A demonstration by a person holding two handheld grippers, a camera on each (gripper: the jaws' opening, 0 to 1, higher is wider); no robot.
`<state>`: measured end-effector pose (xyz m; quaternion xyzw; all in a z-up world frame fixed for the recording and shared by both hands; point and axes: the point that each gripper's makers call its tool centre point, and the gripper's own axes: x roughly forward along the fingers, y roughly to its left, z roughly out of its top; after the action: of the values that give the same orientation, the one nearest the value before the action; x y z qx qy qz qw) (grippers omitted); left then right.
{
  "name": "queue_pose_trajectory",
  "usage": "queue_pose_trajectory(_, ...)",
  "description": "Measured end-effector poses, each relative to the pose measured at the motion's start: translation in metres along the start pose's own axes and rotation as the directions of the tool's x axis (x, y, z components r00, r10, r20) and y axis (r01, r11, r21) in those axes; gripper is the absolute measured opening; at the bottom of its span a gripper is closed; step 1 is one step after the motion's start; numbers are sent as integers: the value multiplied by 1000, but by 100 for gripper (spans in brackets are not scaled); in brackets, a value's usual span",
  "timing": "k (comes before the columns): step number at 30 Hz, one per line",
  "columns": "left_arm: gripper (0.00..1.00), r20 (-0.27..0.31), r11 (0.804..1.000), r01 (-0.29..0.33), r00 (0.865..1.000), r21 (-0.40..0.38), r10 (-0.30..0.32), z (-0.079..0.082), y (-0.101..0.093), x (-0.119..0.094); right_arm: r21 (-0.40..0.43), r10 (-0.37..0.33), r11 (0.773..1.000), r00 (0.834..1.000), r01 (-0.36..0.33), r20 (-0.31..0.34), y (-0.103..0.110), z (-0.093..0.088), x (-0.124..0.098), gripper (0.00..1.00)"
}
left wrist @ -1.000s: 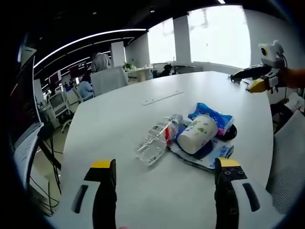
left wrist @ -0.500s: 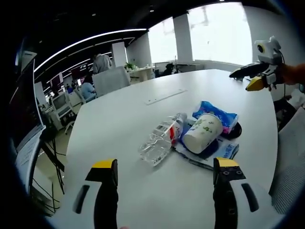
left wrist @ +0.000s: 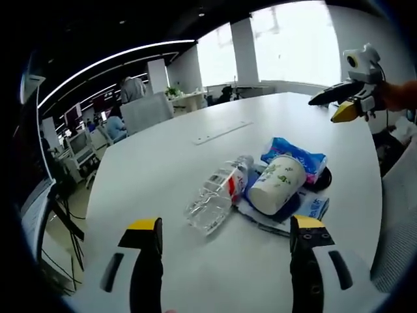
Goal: Arrange the tabletop items into an orderly group along one side of the table until the central work area is clear of visible clutter.
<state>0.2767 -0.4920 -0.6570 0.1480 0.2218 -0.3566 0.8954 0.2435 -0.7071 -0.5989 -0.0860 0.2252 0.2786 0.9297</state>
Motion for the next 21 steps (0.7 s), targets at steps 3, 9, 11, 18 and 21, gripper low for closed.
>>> queue_pose_trajectory(3, 79, -2, 1000, 3, 1000, 4, -3, 1, 0, 3, 3, 3, 1000, 1000, -3, -3, 0, 0, 3, 58)
queue_pose_trajectory(9, 78, 0, 1000, 13, 1000, 21, -13, 4, 1, 9, 3, 12, 1000, 1000, -11, -9, 1, 0, 10, 56)
queue_pose_trajectory(11, 77, -4, 1000, 14, 1000, 27, -14, 4, 2, 11, 1, 16, 1000, 1000, -16, -13, 2, -1, 12, 56)
queue_pose_trajectory(18, 76, -10, 999, 28, 1000, 33, -27, 3, 2, 19, -1, 28, 1000, 999, -28, -25, 1, -3, 19, 53)
queue_pose_trajectory(21, 76, -14, 999, 32, 999, 41, -32, 3, 2, 22, -2, 31, 1000, 999, -31, -28, 0, -3, 22, 53)
